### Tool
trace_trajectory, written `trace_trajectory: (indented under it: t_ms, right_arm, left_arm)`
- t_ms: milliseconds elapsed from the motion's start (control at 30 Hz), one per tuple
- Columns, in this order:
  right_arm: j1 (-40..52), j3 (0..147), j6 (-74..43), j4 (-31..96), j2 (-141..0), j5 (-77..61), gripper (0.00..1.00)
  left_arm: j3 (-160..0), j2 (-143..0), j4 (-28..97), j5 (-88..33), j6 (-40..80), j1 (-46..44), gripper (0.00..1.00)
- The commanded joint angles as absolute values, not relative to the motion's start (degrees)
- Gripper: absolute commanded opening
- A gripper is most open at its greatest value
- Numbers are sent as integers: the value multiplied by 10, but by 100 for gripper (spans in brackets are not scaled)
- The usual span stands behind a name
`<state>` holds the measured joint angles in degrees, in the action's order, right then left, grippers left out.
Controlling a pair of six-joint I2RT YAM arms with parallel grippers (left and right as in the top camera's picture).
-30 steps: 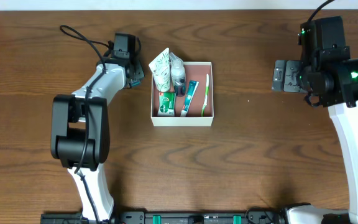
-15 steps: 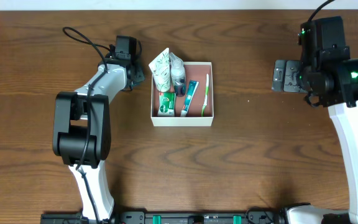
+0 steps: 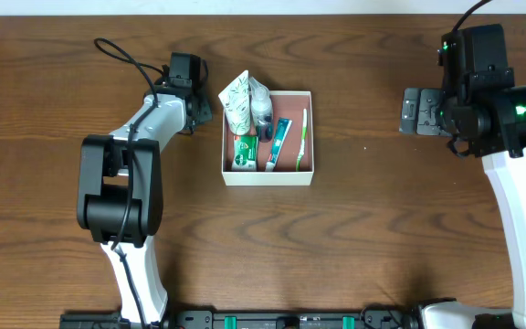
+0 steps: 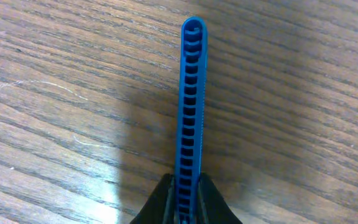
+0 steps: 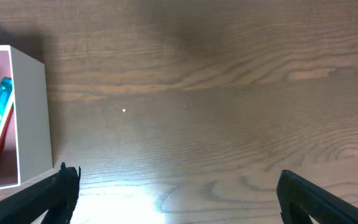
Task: Pack container
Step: 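Lift the blue razor and carry it over the white box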
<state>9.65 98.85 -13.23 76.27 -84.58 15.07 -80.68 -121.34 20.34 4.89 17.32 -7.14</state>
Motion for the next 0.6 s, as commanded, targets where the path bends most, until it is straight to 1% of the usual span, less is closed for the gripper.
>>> trace_trajectory:
  t_ms: [0,267,567]
  right_arm:
    - [94,995,-141,763,-843,159,99]
    - [94,995,-141,763,-843,159,99]
    - [94,995,-141,763,-843,159,99]
  left_arm:
    - [-802,-1192,209,56,159,-66,9]
    - [-802,-1113,212,86,146,-64,9]
    - [-802,-970,257,81,131,-67,9]
